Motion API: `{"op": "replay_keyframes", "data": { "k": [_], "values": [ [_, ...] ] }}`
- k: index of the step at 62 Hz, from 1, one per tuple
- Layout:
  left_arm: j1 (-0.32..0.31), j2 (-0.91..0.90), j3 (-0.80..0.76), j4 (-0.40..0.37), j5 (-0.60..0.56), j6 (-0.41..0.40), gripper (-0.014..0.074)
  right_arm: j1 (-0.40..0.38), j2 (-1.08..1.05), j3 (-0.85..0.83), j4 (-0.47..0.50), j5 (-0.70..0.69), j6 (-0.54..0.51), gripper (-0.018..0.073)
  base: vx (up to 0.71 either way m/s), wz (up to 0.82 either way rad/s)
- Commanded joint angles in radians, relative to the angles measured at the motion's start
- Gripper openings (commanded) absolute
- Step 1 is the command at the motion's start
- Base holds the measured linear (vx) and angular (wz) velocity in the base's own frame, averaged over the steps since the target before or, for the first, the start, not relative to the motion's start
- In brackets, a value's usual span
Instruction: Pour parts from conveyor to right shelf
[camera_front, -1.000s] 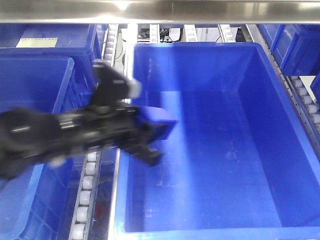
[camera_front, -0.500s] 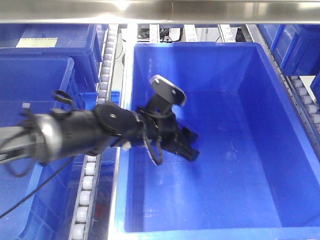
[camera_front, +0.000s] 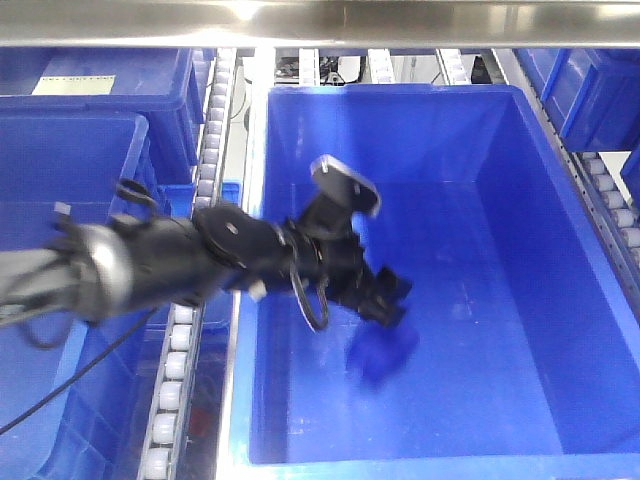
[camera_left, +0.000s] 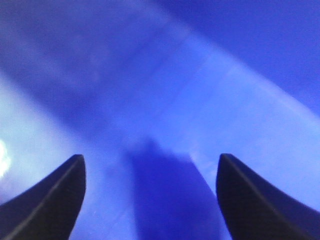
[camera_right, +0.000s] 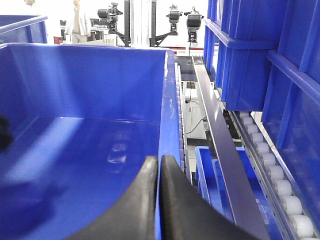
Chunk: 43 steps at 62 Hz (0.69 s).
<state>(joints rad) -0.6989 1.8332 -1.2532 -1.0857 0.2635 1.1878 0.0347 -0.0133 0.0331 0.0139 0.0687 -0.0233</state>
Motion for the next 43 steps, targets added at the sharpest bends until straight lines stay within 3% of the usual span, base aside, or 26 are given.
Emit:
{"op": "replay_keyframes", "data": {
  "k": [1,12,28,34,43],
  "values": [
    [-0.005,-0.116,-0.033,-0.017,-0.012,-0.006,0.0524,-0.006,-0.014,0.015,-0.003,-0.075,-0.004,-0.0009,0.00,0.00],
    [-0.005,-0.223,-0.031,0.059,0.030,-0.032,0.0524,-0.006,-0.014,0.015,-0.003,-0.075,-0.004,-0.0009,0.00,0.00],
    [0.004,-0.373,0.076,0.368,0.053,-0.304,0.0524,-0.006,-0.014,0.015,-0.003,-0.075,-0.004,-0.0009,0.00,0.00],
    [0.036,-0.452,0.157,0.399,0.053,-0.368,0.0524,-0.006,-0.014,0.015,-0.003,-0.075,-0.004,-0.0009,0.00,0.00],
    [0.092,-0.595,0.290,0.399,0.040,-0.382,0.0524,-0.006,-0.014,0.015,-0.003,-0.075,-0.004,-0.0009,0.00,0.00]
  ]
}}
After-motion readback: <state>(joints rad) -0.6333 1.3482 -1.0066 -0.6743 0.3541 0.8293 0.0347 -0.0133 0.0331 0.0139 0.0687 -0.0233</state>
